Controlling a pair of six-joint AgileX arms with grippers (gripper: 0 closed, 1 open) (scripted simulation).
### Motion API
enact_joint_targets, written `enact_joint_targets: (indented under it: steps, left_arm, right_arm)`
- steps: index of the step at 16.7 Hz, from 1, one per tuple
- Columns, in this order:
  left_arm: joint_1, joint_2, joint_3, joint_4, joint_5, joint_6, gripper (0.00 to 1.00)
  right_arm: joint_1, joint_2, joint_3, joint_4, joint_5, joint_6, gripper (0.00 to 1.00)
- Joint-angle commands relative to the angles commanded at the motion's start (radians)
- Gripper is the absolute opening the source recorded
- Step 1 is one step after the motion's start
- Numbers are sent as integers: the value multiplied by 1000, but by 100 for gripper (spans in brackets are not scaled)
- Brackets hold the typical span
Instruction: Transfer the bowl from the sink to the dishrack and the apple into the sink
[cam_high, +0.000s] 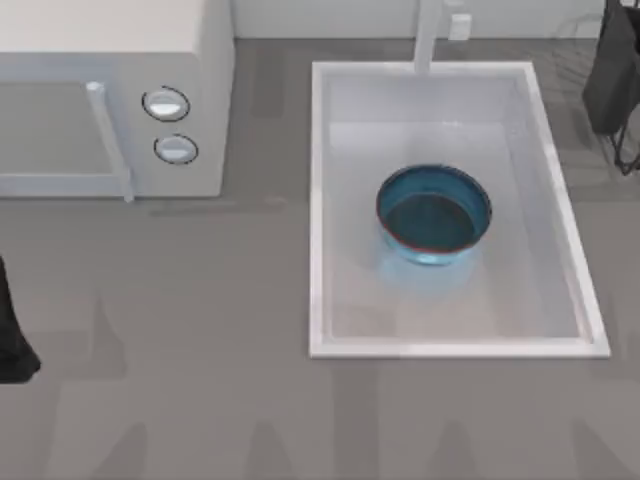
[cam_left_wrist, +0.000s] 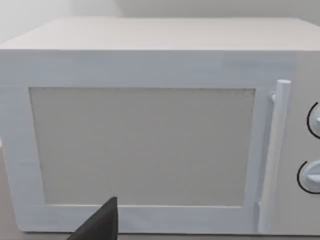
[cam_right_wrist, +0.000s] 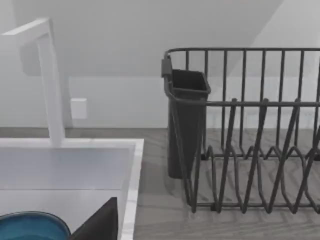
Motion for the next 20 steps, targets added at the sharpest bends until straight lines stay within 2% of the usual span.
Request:
enact_joint_targets:
  steps: [4,8,12,20]
  left_arm:
    - [0,0,0,0,0,0,100]
    - [0,0,0,0,0,0,100]
    - [0,0,0,0,0,0,100]
    - [0,0,0,0,0,0,100]
  right_arm:
    - [-5,24,25,-7,11,11,100]
    - [-10,201,199,-89,49,71,100]
    - [41,549,533,-255,61,110,100]
    - [222,1521,1362,-575,76,118,100]
